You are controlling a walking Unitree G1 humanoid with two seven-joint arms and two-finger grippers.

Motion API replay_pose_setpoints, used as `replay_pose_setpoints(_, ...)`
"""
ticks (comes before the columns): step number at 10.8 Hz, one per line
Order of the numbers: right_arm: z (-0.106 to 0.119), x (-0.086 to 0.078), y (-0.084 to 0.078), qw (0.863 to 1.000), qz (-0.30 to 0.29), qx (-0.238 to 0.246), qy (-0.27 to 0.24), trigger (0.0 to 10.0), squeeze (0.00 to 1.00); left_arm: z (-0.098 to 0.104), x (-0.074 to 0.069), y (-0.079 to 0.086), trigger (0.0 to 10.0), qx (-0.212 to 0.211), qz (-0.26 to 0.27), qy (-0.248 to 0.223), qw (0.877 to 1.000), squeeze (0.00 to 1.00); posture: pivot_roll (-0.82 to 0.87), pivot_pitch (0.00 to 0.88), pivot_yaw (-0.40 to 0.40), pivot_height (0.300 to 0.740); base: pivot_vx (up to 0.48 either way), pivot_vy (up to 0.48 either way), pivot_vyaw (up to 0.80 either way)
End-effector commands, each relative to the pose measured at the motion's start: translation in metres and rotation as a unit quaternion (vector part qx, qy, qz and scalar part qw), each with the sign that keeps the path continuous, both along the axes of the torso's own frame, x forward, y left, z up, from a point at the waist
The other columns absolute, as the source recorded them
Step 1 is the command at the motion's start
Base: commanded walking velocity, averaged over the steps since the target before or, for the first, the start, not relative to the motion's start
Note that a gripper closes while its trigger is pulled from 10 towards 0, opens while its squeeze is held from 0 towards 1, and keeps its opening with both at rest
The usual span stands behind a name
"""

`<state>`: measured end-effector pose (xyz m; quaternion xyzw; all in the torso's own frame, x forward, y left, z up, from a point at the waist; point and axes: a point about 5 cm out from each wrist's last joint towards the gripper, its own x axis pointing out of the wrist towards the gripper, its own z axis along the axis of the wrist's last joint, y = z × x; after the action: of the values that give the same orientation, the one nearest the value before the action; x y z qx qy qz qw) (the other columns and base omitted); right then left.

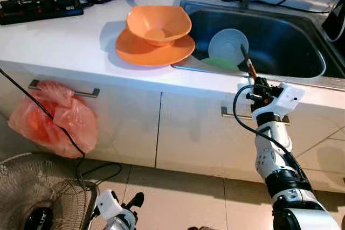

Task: Kitchen organization

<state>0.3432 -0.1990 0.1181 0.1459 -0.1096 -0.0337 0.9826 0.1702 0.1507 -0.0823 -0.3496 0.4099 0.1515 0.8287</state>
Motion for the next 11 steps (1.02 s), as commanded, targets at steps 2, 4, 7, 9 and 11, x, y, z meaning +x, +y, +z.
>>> replay_pose_setpoints(2,-0.0131,-0.0030,-0.0017,1.000,-0.003,0.002,0.031,10.0,0.00,0.0027,0.0085,0.0180,10.0,0.281,-0.372,-0.060,0.883,0.00,0.09,0.182,-0.065,0.740,0.000,0.000,0.00)
replay_pose_setpoints(4,-0.0151,-0.0034,-0.0018,0.999,-0.006,0.006,0.032,10.0,0.00,0.0026,0.0084,0.0196,10.0,0.285,-0.376,-0.058,0.880,0.00,0.10,0.180,-0.054,0.740,0.000,0.000,0.00)
replay_pose_setpoints(7,-0.0192,-0.0052,0.0009,0.999,-0.012,0.015,0.035,10.0,0.00,0.0036,0.0100,0.0232,10.0,0.293,-0.388,-0.059,0.872,0.00,0.10,0.178,-0.026,0.740,0.000,0.000,0.00)
replay_pose_setpoints(9,-0.0214,-0.0060,0.0020,0.999,-0.013,0.019,0.037,10.0,0.00,0.0047,0.0121,0.0237,10.0,0.295,-0.392,-0.062,0.869,0.00,0.09,0.175,-0.021,0.740,0.000,0.000,0.00)
replay_pose_setpoints(11,-0.0220,-0.0059,0.0021,0.999,-0.015,0.021,0.036,10.0,0.00,0.0054,0.0138,0.0236,10.0,0.298,-0.397,-0.065,0.866,0.00,0.09,0.162,-0.017,0.740,0.000,0.000,0.00)
